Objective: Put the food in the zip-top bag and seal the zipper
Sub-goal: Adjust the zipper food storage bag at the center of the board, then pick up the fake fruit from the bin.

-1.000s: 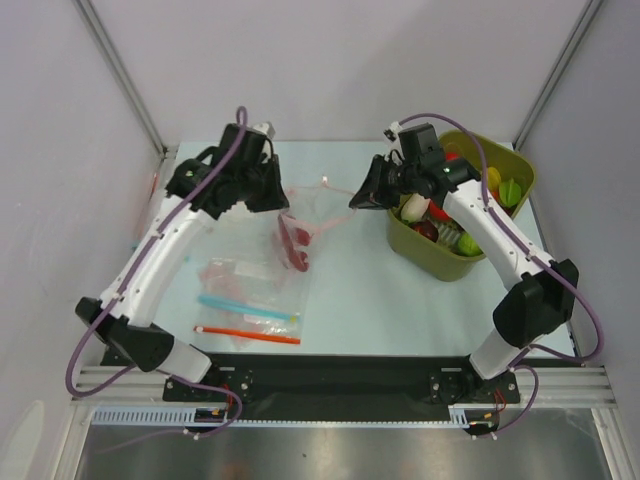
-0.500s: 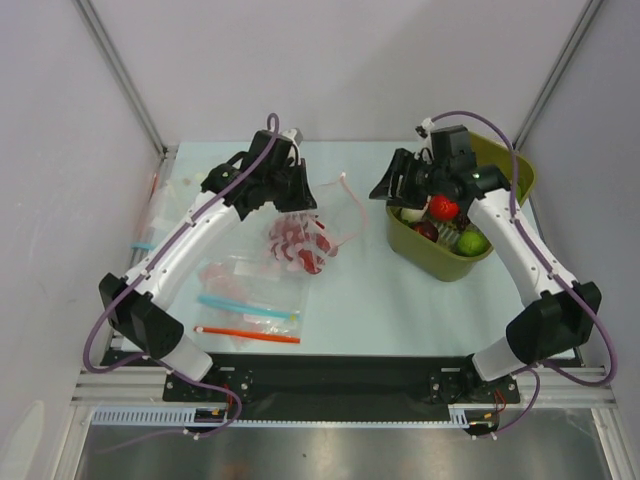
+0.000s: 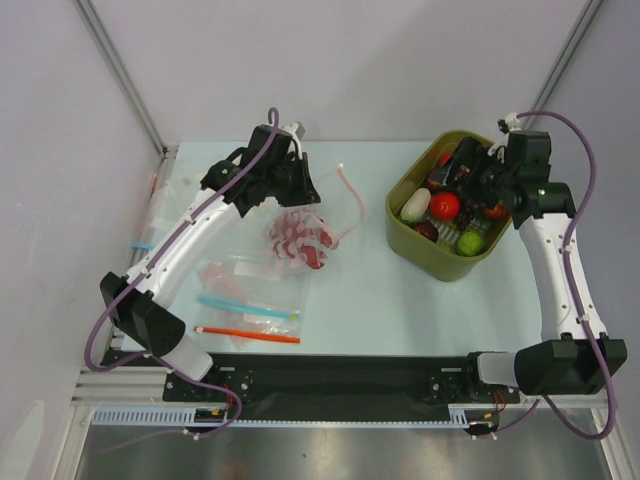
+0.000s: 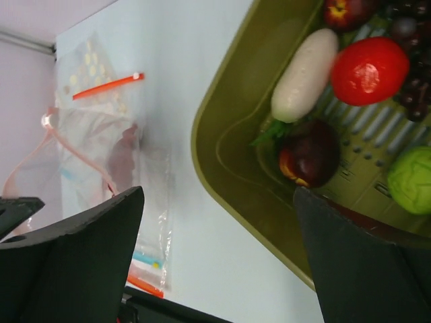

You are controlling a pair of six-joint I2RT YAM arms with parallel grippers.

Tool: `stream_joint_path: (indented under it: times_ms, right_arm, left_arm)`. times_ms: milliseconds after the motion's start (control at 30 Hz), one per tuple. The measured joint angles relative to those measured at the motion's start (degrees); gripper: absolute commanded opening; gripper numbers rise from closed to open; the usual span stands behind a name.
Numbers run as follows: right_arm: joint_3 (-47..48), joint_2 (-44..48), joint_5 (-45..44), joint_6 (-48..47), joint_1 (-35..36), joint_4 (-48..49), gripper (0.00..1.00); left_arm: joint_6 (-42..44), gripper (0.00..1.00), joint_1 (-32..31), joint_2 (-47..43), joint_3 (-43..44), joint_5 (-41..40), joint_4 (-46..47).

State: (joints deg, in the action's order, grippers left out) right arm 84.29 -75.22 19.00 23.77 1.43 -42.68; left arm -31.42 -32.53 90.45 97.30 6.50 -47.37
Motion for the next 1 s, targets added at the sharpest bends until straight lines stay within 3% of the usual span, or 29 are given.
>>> stream_joint_path:
  times_ms: [467, 667, 800, 1000]
  right_arm:
    - [-3.0, -0.1, -10.4, 0.2, -2.1, -2.5, 0.96]
    - [-3.0, -7.6, -15.7, 3.9, -2.4, -1.0, 0.96]
    - [-3.1, -13.1, -19.1, 7.3, -2.4, 1.3, 0.96]
    - [-2.2, -19.6, -22.5, 9.7, -2.4, 4.1, 0.97]
  left_arm:
    - [1.5, 0.01, 0.0, -4.0, -2.9, -1.9, 4.7]
    - [2.4, 0.01, 0.0, -4.0, -2.9, -1.8, 4.9]
    - [2.8, 0.08, 0.0, -4.0, -3.1, -1.8, 6.0]
    - [3.5, 0.06, 0.0, -4.0, -3.5, -1.9, 6.8]
